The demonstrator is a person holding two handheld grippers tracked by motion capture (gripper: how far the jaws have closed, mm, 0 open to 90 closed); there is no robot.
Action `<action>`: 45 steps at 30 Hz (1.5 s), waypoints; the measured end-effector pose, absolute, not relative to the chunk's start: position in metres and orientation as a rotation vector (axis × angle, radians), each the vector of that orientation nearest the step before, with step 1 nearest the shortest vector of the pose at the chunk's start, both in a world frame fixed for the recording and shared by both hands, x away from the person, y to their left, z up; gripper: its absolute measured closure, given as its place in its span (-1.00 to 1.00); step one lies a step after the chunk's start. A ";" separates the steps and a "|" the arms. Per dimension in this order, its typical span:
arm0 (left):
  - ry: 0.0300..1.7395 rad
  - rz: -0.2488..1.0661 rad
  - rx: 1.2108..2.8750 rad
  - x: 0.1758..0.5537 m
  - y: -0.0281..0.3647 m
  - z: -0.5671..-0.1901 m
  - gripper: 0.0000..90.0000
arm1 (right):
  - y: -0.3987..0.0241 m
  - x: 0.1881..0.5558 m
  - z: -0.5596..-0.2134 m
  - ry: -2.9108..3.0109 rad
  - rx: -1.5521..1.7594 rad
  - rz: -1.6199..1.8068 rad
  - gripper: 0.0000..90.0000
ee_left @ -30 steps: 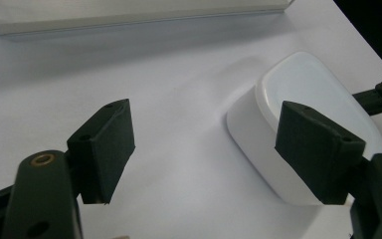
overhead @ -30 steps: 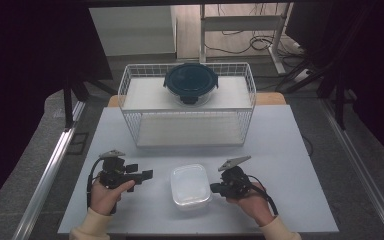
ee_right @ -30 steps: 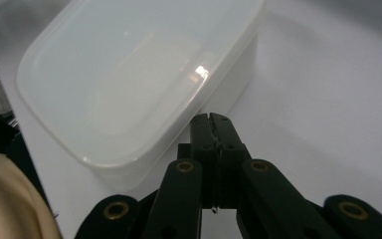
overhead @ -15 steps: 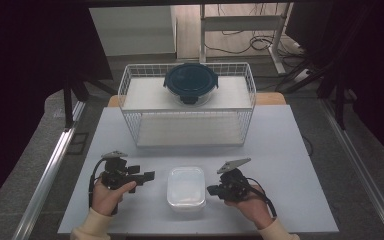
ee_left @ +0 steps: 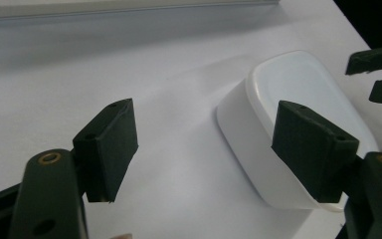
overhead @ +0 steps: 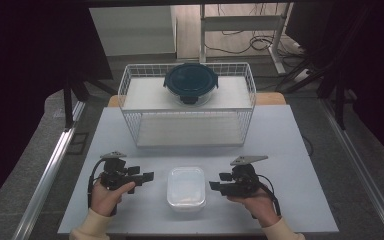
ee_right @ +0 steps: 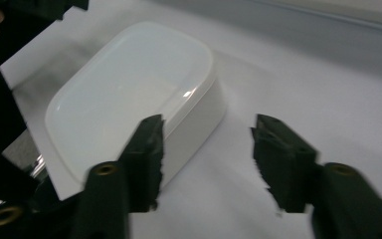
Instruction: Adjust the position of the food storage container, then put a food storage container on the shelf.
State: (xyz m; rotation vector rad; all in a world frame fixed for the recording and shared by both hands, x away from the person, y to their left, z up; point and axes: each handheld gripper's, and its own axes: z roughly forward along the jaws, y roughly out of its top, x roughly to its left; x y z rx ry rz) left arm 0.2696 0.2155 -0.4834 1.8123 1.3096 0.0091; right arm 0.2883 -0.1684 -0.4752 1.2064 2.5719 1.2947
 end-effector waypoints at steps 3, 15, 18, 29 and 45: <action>1.292 -0.007 1.806 0.267 0.214 -0.481 -0.45 | -0.171 0.290 -0.475 2.535 1.259 1.330 -0.21; 1.257 -0.130 1.778 0.268 0.204 -0.484 -0.41 | -0.171 0.290 -0.476 2.514 1.351 1.411 -0.20; 1.253 -0.172 1.761 0.267 0.200 -0.485 -0.40 | -0.167 0.289 -0.479 2.530 1.377 1.412 -0.20; 1.271 -0.372 1.681 0.270 0.186 -0.501 -0.31 | -0.152 0.290 -0.488 2.566 1.475 1.458 -0.16; 1.276 -0.434 1.690 0.272 0.172 -0.515 -0.06 | -0.139 0.291 -0.499 2.598 1.546 1.443 -0.03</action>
